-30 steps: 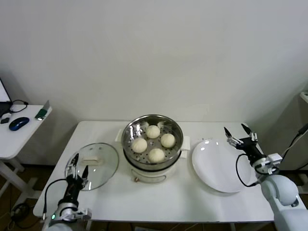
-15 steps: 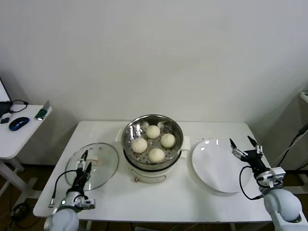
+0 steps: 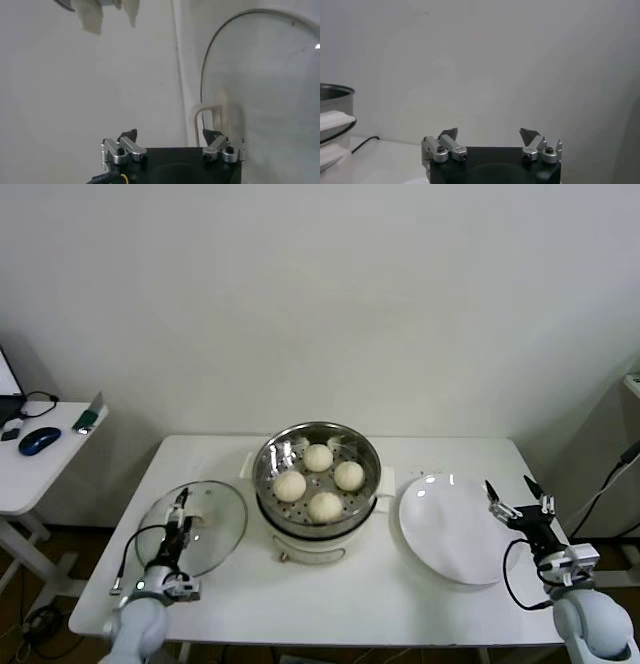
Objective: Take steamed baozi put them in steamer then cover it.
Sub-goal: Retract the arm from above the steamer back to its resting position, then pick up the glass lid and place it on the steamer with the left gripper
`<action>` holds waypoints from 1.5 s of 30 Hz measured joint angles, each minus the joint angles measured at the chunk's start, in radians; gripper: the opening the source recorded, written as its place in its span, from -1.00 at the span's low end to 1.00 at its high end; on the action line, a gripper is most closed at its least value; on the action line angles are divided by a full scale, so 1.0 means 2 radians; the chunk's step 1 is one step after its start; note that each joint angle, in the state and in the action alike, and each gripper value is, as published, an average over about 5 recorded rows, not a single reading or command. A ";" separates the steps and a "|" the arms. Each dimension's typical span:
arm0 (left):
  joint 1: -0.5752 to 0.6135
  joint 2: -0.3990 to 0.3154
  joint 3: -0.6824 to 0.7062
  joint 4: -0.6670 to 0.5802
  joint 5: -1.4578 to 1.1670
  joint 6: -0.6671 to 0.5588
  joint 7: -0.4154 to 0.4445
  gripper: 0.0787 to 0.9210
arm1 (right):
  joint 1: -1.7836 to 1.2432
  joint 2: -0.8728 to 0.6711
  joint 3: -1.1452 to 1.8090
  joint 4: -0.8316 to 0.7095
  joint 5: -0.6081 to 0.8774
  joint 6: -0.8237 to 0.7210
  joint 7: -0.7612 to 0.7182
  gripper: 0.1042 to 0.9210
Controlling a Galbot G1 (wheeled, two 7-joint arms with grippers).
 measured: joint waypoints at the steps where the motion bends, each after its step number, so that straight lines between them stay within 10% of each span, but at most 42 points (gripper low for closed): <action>1: -0.003 0.000 0.000 0.005 0.001 0.000 -0.002 0.77 | -0.001 0.001 0.001 -0.001 -0.002 0.001 -0.001 0.76; 7: -0.018 -0.003 0.002 0.023 0.003 -0.004 -0.016 0.68 | -0.005 0.008 0.003 -0.003 -0.011 0.006 -0.005 0.76; 30: -0.012 0.010 0.003 0.010 -0.026 -0.002 -0.021 -0.81 | -0.002 0.028 0.007 -0.014 -0.039 0.023 -0.014 0.76; 45: 0.071 0.063 0.005 -0.160 -0.066 0.088 -0.013 -0.82 | 0.016 0.010 -0.005 -0.031 -0.045 0.026 -0.016 0.76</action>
